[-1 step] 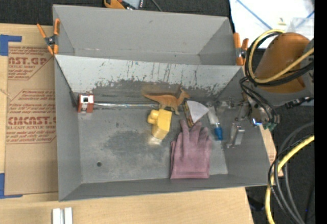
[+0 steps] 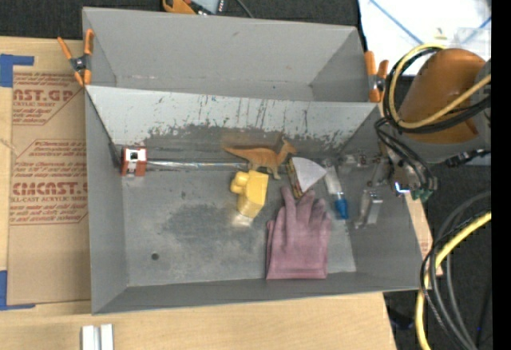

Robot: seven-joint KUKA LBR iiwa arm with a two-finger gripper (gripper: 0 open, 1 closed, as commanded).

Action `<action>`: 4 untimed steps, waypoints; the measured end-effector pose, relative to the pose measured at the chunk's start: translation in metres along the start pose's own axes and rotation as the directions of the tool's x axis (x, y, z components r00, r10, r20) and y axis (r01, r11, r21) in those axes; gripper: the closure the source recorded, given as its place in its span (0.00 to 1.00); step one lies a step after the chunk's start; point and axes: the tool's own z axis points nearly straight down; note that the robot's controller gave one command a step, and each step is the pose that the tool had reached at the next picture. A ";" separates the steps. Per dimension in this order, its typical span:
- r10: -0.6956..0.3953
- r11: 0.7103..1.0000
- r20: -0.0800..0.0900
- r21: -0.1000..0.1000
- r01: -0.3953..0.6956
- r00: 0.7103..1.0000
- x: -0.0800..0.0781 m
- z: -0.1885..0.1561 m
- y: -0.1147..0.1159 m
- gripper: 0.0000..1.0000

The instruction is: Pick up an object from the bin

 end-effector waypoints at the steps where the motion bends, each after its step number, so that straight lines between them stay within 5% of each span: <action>1: -0.585 0.811 -0.001 -0.003 0.585 0.811 0.045 0.078 0.039 0.00; 2: -0.544 0.839 0.003 0.002 0.544 0.839 0.042 0.017 0.054 0.00; 3: -0.863 0.506 -0.002 -0.014 0.863 0.506 0.072 0.051 0.091 0.00; 4: -0.811 0.585 0.010 0.012 0.811 0.585 0.068 0.078 0.093 0.00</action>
Offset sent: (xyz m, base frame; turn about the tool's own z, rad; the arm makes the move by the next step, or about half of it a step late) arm -0.0429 0.0530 -0.0164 -0.5750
